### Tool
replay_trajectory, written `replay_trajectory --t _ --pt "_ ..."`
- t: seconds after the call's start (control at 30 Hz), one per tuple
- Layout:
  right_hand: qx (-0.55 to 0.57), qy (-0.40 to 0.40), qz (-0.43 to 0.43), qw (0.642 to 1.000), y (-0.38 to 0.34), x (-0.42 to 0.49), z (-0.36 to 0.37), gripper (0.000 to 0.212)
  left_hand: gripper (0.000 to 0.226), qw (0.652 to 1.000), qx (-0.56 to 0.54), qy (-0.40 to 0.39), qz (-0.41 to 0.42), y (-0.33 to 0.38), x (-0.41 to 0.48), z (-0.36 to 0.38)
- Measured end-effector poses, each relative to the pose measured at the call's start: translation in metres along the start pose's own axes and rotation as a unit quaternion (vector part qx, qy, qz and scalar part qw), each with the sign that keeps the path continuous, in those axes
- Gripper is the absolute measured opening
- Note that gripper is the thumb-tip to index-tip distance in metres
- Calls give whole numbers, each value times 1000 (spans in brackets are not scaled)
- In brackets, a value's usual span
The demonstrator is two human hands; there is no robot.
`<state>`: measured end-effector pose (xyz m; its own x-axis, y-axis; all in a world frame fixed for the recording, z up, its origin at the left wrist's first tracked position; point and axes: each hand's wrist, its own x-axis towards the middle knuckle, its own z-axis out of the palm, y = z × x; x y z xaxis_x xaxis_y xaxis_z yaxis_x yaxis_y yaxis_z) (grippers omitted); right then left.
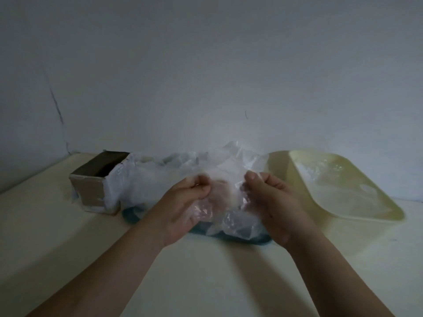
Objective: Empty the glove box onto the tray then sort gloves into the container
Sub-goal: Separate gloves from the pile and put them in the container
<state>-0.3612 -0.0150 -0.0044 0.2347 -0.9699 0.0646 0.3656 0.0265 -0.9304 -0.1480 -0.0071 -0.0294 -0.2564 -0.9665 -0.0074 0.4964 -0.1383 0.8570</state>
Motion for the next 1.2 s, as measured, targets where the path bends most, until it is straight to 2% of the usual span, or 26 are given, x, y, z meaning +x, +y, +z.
replay_trajectory --t 0.1,0.17,0.23,0.3,0.33,0.4,0.47,0.53,0.6,0.7,0.77,0.83,0.9,1.0,1.1,1.17,1.2 --pt "-129 13 -15 991 -17 9 -4 24 12 997 -68 32 0 12 8 -3" --pt "-238 1 -16 971 -23 16 -4 22 34 994 -62 92 1 22 15 -2" --pt "-326 -19 -11 945 -29 22 0 19 60 989 41 137 30 31 20 -1" --pt "-393 -63 -10 917 -32 27 7 17 74 968 222 98 68 38 17 -4" --pt "-418 -95 -12 903 -32 29 11 15 76 943 320 52 72 40 13 -6" --pt "-452 -149 -5 879 -29 32 17 11 64 886 460 -44 46 38 7 -5" --pt "-460 -178 11 870 -24 35 20 10 43 864 496 -74 43 31 5 -3" --pt "-459 -171 0 872 -26 36 19 10 32 869 489 -55 52 26 8 -2" --pt "-429 -122 -46 894 -31 38 12 13 27 867 495 -44 31 25 9 -5" --pt "-351 -33 -118 928 -35 43 -3 14 20 861 496 -97 -54 19 7 -6" --pt "-330 -17 -136 934 -33 43 -5 14 14 858 492 -124 -79 13 6 -1" --pt "-332 -27 -135 933 -26 40 0 13 9 873 466 -120 -79 9 8 3" --pt "-338 -12 -123 933 -22 37 6 17 5 896 432 -83 -56 10 8 5" --pt "-337 15 -102 936 -22 39 5 40 2 938 347 -18 -6 17 7 1" --pt "-271 -15 -14 962 -22 42 -1 63 31 978 204 -1 35 23 5 2" --pt "-155 -116 78 978 -21 44 -4 75 42 984 164 4 65 24 4 4" --pt "-103 -168 105 975 -21 43 -4 77 43 983 167 11 77 24 5 5"
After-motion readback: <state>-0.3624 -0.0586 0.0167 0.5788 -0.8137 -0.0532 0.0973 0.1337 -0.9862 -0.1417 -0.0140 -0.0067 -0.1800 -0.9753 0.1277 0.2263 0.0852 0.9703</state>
